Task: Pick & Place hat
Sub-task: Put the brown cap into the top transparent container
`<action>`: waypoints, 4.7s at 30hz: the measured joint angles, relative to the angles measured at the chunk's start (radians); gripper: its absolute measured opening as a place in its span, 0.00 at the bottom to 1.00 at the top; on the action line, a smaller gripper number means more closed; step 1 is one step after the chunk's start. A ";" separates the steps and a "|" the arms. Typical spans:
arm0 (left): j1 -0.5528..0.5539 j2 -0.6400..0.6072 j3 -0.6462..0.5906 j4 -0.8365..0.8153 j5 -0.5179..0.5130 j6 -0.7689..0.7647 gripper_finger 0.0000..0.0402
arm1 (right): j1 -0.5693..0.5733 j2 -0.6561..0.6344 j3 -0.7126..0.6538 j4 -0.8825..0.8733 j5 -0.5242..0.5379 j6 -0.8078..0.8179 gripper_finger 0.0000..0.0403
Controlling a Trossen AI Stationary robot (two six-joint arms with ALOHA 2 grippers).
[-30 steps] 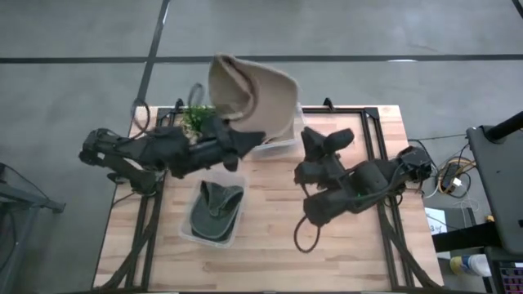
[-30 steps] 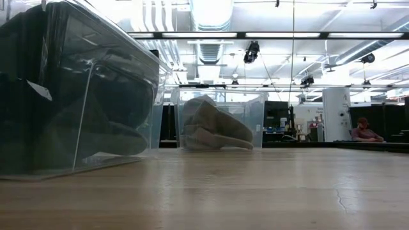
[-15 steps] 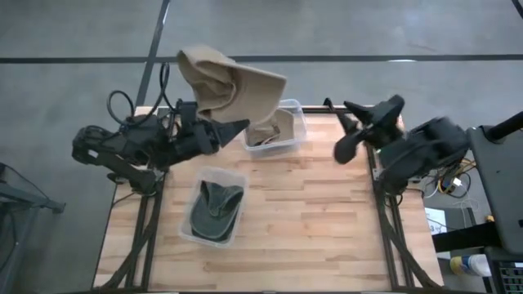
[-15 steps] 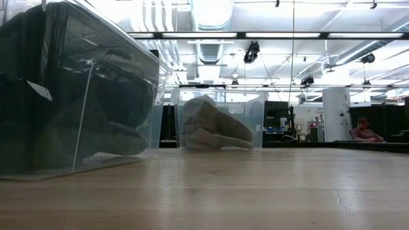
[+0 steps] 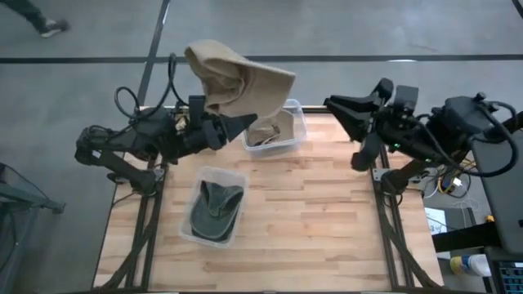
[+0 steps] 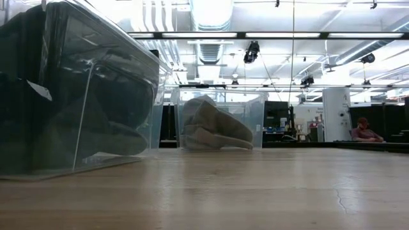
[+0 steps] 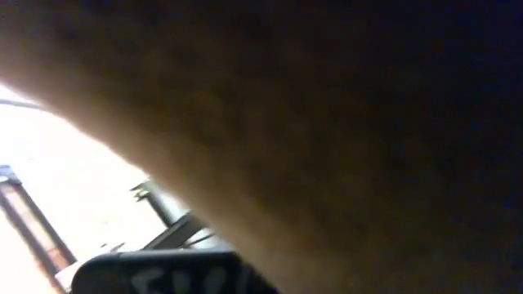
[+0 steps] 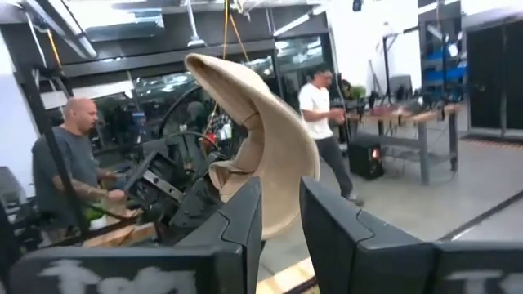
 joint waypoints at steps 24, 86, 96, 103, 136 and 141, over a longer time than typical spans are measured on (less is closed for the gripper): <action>0.014 0.001 0.000 0.080 0.070 0.021 0.01 | -0.295 0.118 0.004 0.048 -0.397 0.211 0.50; -0.005 -0.169 -0.012 -0.355 0.444 0.094 0.49 | -0.812 -0.035 -0.038 -0.409 -1.062 0.543 0.02; -0.003 -0.308 -0.012 -0.351 0.359 0.310 0.49 | -1.043 0.106 -0.131 -0.453 -1.385 0.566 0.02; -0.003 -0.384 -0.012 -0.351 0.290 0.367 0.49 | -1.134 0.126 -0.295 -0.419 -1.466 0.556 0.02; -0.003 -0.442 -0.013 -0.350 0.105 0.483 0.49 | -1.253 0.216 -0.942 -0.026 -1.573 0.767 0.50; -0.003 -0.451 -0.013 -0.351 0.106 0.499 0.49 | -1.263 0.194 -0.820 -0.202 -1.562 0.707 0.58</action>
